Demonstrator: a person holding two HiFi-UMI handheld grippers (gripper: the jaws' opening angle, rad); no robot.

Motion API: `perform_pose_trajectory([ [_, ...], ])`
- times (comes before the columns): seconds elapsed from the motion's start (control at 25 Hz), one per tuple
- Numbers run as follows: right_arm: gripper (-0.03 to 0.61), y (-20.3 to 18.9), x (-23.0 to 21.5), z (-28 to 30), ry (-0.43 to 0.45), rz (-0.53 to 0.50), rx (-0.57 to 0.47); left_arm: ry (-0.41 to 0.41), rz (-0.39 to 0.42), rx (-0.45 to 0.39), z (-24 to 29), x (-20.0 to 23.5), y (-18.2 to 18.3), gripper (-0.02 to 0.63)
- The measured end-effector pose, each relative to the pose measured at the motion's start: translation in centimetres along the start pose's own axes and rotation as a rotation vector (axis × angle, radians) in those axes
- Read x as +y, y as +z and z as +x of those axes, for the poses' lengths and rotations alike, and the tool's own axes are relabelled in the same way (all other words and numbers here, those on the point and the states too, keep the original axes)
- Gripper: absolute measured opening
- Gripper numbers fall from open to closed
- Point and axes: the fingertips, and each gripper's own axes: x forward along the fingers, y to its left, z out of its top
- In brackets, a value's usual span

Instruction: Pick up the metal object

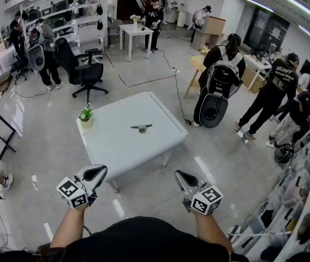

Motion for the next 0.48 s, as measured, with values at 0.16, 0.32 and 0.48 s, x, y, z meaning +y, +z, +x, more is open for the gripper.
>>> perform_pose_trajectory([
  [0.16,0.031,0.0,-2.5,1.0,0.016,0.001,-0.001,0.003,0.020,0.005,2.5,0.6,-0.4,0.000],
  [0.32,0.031,-0.2,-4.7,1.4,0.022,0.013,-0.006,0.035,0.005,0.020,3.4,0.9,-0.7,0.000],
  [0.48,0.031,0.1,-6.4,1.4,0.042,0.036,-0.011,0.075,0.002,0.020,4.4,0.7,-0.5,0.000],
])
